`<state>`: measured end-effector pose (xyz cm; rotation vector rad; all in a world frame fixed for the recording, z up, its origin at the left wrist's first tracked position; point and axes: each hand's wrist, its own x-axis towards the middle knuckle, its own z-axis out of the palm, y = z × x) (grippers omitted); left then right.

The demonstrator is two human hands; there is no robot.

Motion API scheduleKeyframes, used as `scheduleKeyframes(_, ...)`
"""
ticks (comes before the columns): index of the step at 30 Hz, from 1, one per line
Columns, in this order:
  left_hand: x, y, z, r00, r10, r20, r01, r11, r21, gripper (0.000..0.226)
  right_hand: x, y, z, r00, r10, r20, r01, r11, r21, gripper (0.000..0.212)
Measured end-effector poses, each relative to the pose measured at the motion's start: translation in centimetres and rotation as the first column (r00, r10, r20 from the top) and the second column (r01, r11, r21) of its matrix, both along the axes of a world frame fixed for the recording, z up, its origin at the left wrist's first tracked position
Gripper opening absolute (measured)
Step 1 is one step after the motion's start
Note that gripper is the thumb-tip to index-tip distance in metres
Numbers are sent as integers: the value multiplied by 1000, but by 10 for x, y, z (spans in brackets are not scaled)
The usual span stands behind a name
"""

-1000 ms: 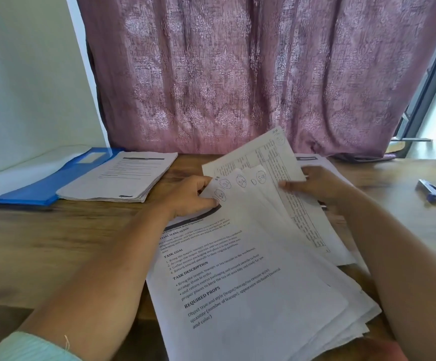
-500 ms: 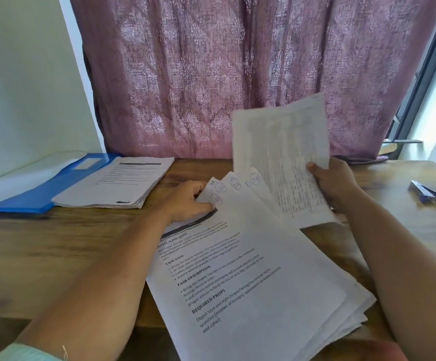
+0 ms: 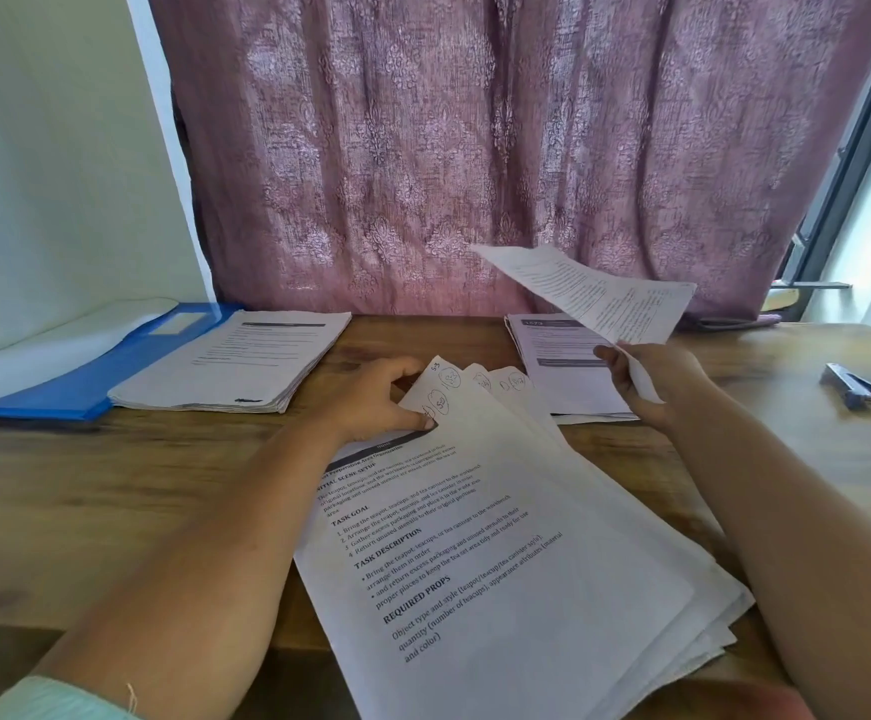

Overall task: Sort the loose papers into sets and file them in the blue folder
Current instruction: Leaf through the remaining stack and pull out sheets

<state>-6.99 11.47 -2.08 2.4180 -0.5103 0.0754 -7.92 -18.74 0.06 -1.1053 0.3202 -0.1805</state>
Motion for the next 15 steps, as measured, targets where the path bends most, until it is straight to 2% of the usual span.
scheduleKeyframes(6,4,0,-2,1000,14,12,-15,999,36,37,-1,4,2,1000,-24,2,24,1000,1,33)
scheduleKeyframes(15,4,0,-3,1000,-14,6,14,1000,15,60,-2,8,0,1000,8,24,-8,1000,-13,28)
